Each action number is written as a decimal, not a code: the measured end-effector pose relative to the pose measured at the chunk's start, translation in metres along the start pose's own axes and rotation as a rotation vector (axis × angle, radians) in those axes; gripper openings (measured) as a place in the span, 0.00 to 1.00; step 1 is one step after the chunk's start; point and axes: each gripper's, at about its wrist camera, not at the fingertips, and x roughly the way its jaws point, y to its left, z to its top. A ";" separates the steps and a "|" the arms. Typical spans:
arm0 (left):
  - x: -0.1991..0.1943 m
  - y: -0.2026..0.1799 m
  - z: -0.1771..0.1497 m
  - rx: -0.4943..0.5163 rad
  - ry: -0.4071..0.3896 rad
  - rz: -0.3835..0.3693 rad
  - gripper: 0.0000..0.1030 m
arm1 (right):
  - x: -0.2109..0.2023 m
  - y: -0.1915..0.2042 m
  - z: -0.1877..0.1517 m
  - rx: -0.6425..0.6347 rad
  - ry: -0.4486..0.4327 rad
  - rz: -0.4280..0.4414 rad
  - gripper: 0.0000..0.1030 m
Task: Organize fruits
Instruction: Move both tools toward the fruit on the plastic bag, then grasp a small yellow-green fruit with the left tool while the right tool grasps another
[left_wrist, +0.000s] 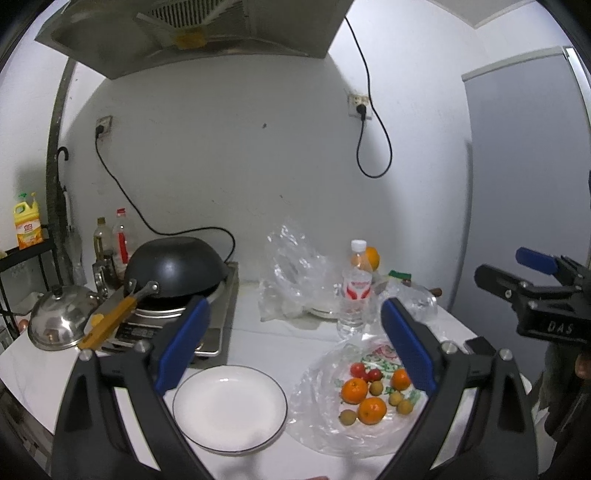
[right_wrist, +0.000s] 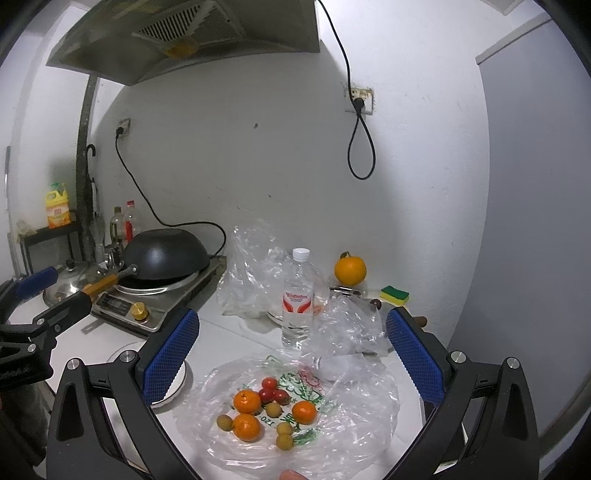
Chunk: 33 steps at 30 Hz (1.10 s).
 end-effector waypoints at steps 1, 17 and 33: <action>0.003 -0.002 -0.001 0.000 0.009 -0.003 0.92 | 0.002 -0.003 -0.001 0.004 0.005 0.000 1.00; 0.048 -0.045 -0.023 0.033 0.121 -0.018 0.92 | 0.041 -0.047 -0.035 0.055 0.106 0.013 1.00; 0.088 -0.082 -0.067 0.126 0.270 -0.047 0.92 | 0.068 -0.070 -0.082 0.061 0.235 0.024 0.97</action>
